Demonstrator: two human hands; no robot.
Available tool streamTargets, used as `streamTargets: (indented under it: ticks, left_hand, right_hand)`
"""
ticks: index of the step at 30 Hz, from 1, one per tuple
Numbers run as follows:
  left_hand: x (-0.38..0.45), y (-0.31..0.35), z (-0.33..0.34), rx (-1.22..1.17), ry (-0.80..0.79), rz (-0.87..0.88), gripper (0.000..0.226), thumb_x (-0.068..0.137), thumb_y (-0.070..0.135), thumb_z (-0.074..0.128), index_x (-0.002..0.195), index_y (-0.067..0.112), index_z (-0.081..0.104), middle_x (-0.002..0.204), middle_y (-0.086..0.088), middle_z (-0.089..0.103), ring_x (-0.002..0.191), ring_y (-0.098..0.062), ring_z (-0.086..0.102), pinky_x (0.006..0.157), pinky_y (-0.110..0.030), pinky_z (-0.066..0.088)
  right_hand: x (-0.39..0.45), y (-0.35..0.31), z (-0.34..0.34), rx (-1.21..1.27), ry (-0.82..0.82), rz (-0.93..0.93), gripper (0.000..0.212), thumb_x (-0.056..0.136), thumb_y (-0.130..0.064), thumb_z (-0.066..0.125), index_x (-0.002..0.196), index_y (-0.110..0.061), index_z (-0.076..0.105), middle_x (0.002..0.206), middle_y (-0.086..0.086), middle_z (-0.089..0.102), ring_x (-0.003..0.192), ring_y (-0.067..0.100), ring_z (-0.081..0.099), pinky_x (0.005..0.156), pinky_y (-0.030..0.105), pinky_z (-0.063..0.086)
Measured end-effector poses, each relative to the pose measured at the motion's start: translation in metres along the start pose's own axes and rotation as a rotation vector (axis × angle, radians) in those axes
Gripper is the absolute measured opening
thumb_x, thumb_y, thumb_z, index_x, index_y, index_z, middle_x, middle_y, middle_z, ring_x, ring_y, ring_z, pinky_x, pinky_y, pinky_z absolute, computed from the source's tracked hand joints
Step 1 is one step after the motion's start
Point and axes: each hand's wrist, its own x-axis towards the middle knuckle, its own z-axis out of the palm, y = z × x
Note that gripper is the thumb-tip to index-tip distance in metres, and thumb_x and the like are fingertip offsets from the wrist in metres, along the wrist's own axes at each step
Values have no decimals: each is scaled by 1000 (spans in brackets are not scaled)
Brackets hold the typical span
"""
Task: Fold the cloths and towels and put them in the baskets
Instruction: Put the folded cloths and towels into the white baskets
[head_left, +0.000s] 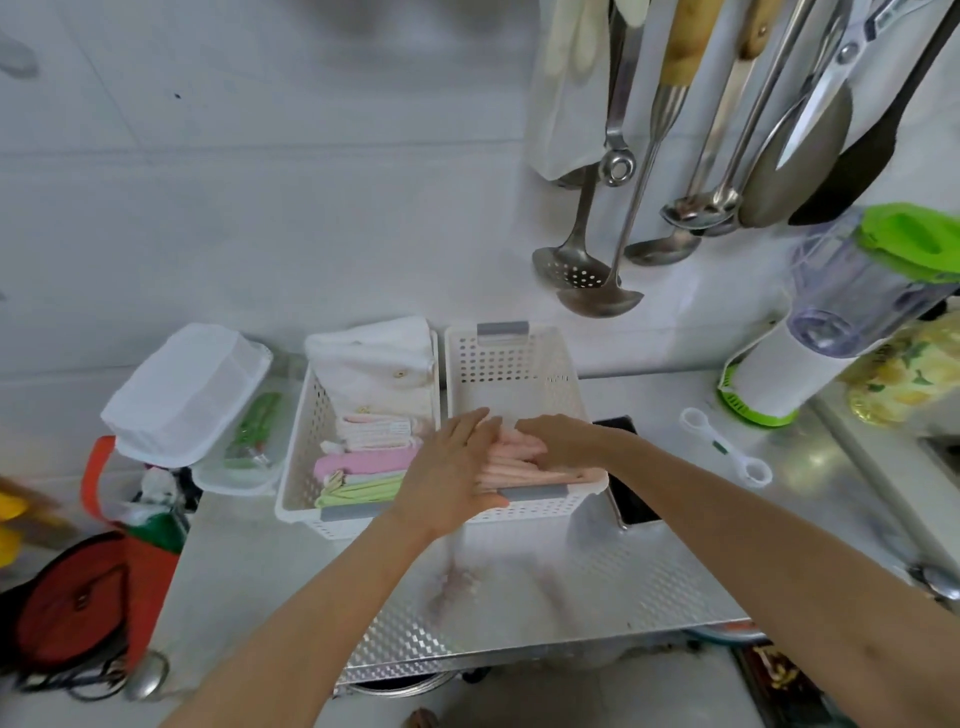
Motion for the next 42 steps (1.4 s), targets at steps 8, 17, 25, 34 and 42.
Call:
streamTargets:
  ticks: [8,17,25,34,42]
  left_hand:
    - [5,-7,-2,285,-321,65,78,94,62,29,153,15,9,158,-3,20,144,-18,21,120,-37,-6]
    - [32,-1,-20,85,-455,17,60,90,50,53,136,13,42,137,-6,45,129,-27,41,110,-39,27]
    - [69,72,-36,-44,-211,180,21,95,28,45,97,15,61,94,3,61,91,-22,60,72,-31,45]
    - [20,284,7,257,-381,673,29,97,26,43,118,14,58,121,-11,60,110,-32,57,85,-36,44]
    - [-93,543,100,283,-466,1044,29,95,34,47,117,19,58,121,-4,61,111,-27,56,87,-38,44]
  right_hand:
    - [-14,12,23,-71,25,-25,39,102,-25,30,140,-18,34,128,9,53,115,28,51,101,40,36]
    - [-54,4,31,13,258,90,48,102,-38,34,144,-15,35,148,4,40,135,21,37,113,35,27]
    - [-139,17,56,403,777,456,21,98,-26,44,92,-13,60,90,3,65,83,25,61,72,37,49]
    - [-354,63,143,452,835,953,25,94,-23,49,77,-7,57,74,10,64,73,31,59,68,41,47]
    - [-636,53,306,525,821,1439,21,93,-23,49,91,-10,67,95,11,68,93,32,62,76,35,47]
